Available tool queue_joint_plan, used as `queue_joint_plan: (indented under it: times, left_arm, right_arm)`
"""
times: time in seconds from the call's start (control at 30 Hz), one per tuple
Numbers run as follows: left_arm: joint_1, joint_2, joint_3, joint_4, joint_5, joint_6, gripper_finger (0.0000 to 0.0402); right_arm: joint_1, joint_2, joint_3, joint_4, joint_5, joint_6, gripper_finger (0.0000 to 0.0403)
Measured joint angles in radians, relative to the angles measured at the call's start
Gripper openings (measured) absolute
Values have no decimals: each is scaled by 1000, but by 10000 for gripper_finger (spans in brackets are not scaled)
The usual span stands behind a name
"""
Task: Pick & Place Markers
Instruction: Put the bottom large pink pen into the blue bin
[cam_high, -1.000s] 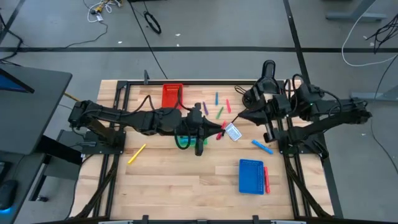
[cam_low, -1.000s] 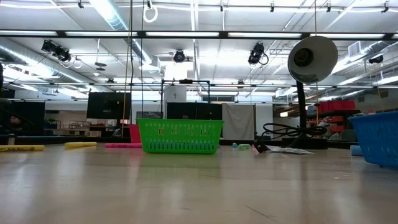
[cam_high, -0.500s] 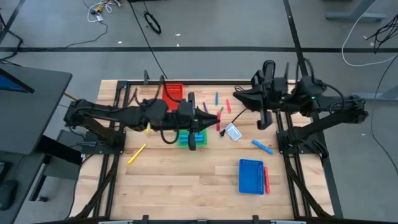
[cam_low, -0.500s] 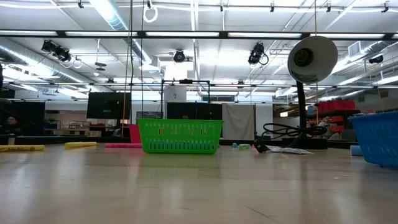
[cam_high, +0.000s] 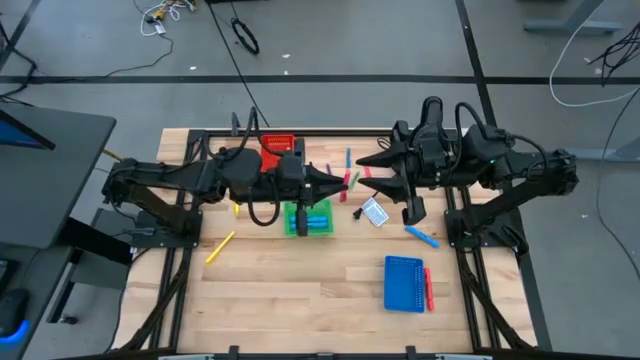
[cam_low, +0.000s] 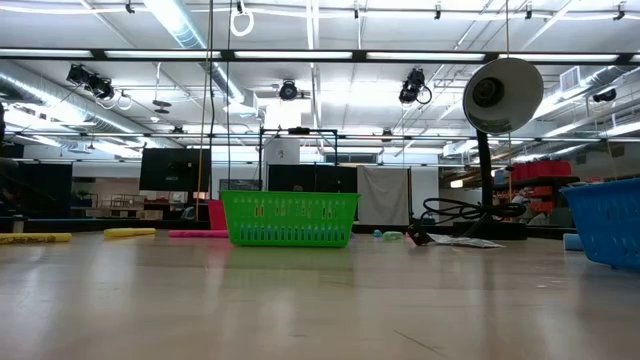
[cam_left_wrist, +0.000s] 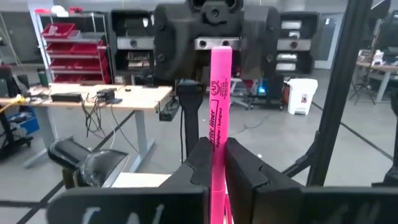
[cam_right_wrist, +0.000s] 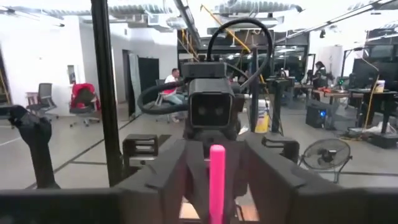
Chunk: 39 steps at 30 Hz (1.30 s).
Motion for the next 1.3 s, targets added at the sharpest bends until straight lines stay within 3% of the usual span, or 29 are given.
queue_joint_plan:
  times: [0.2, 0.43, 0.77, 1.1, 1.3]
  left_arm:
    - [-1, 1, -1, 0, 16, 0, 23]
    - [-2, 1, -1, -7, 17, 0, 23]
    - [-2, 2, -1, -23, 17, 0, 23]
    - [-2, 2, -1, -22, 21, -1, 25]
    - [4, 0, -1, -25, 21, -61, 83]
  right_arm:
    - [1, 25, 0, -56, 60, -4, 230]
    - [26, 69, -1, -48, 48, -5, 231]
    - [43, 64, -1, -46, 50, -8, 147]
    - [42, 64, -1, -42, 60, -34, 20]
    - [42, 60, -1, -51, 55, -60, 14]
